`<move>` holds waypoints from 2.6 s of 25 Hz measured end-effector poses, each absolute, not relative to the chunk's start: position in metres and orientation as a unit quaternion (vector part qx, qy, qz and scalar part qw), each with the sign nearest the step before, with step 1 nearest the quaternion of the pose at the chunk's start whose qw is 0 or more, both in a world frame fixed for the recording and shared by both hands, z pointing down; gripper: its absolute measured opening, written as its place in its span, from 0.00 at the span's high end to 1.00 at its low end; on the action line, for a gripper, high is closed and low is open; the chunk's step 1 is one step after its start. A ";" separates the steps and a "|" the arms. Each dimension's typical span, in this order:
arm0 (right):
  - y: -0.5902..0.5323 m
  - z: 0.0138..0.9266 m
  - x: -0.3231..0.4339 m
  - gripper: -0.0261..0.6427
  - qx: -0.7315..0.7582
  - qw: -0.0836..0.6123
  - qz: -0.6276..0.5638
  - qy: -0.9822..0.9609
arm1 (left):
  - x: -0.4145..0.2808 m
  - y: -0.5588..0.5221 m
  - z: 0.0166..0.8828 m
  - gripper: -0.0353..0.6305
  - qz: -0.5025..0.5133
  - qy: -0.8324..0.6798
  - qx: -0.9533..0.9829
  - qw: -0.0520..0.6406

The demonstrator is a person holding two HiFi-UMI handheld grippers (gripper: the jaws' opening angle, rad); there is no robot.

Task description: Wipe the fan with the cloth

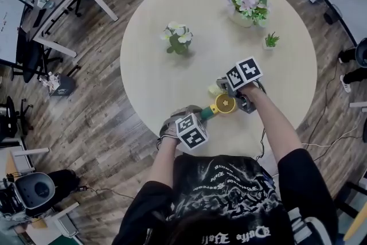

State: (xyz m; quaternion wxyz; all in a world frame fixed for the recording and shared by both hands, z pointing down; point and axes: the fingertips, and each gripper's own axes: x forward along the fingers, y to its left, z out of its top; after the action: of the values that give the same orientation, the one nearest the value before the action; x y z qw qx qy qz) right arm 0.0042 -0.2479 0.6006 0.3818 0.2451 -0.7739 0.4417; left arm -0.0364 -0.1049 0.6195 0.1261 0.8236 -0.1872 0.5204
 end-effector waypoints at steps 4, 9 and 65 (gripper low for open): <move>-0.237 0.600 -0.008 0.89 0.180 0.445 0.404 -0.779 | -0.038 -0.105 0.620 0.69 0.527 -0.178 0.822 0.120; -0.222 0.601 -0.025 0.89 0.119 0.515 0.367 -0.765 | -0.038 -0.106 0.621 0.69 0.533 -0.179 0.818 0.121; -0.159 0.486 0.120 0.89 0.315 -0.055 0.525 -0.789 | 0.023 -0.147 0.619 0.64 0.480 -0.230 0.821 0.205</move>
State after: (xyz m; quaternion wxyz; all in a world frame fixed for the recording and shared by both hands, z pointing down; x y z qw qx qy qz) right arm 0.1204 -0.1590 0.4856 -0.0551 0.3150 -0.7889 0.5247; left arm 0.0225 -0.1471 0.6195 0.2055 0.8210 -0.2302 0.4803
